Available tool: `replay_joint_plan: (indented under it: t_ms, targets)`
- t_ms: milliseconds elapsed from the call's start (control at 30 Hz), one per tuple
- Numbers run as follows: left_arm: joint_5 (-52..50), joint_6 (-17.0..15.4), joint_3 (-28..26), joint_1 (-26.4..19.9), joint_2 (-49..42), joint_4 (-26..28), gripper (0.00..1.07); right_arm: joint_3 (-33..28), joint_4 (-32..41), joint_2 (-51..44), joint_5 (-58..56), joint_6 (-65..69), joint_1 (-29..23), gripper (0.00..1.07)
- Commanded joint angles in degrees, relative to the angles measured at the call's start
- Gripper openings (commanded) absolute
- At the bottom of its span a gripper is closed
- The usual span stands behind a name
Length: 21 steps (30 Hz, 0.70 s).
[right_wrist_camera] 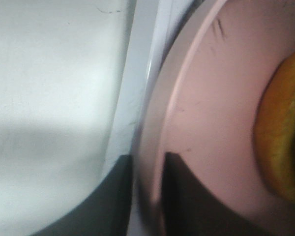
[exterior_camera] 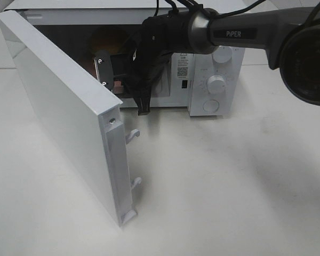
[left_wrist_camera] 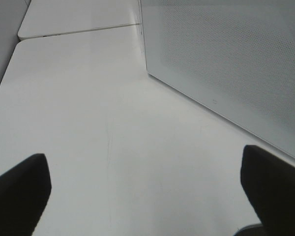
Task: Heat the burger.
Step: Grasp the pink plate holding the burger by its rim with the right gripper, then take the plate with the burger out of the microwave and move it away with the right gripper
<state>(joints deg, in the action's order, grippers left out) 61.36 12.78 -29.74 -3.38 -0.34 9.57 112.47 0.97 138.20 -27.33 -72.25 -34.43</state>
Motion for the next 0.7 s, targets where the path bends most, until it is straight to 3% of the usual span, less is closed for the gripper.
replay_joint_plan:
  t_ms: [33, 700]
  targets:
    - [0.2, -0.3, 0.1, -0.1, -0.2, 0.2, 0.98, 0.4, -0.3, 0.1, 1.9, 0.1, 0.2, 0.00]
    - [0.2, -0.3, 0.1, -0.1, -0.2, 0.2, 0.98, 0.3, 0.3, -1.6, -3.8, -4.6, -1.1, 0.00]
